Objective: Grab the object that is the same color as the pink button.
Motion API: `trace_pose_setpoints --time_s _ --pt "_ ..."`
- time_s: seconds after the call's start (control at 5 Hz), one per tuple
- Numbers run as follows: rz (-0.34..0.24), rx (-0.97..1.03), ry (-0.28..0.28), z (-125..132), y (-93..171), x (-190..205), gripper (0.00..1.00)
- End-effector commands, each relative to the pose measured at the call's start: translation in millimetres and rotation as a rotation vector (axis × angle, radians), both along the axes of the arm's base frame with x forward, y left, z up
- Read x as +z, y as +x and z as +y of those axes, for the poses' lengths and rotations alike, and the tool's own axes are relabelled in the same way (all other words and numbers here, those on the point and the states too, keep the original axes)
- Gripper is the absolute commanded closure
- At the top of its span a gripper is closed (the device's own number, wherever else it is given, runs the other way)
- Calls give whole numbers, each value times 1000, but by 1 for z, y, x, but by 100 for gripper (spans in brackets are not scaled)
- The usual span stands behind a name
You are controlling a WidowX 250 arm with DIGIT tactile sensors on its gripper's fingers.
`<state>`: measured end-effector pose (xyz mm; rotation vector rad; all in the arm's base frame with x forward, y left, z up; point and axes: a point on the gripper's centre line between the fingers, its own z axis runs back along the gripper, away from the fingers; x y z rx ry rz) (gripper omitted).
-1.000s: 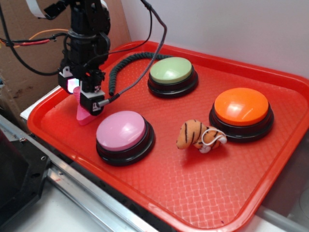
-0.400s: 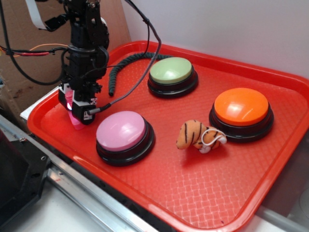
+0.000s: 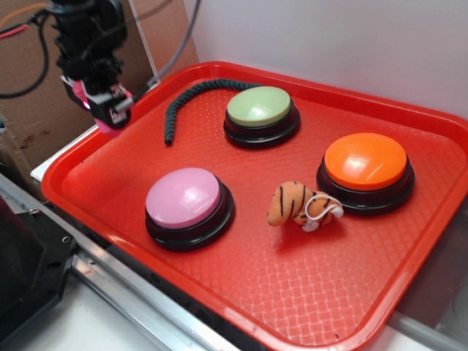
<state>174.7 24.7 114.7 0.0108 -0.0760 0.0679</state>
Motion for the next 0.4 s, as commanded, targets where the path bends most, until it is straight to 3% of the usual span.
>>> trace_pose_setpoints --time_s 0.0,0.2 --pt "-117 1 -51 -17 -20 102 100" --pt "-61 -38 -40 -18 -17 132 100"
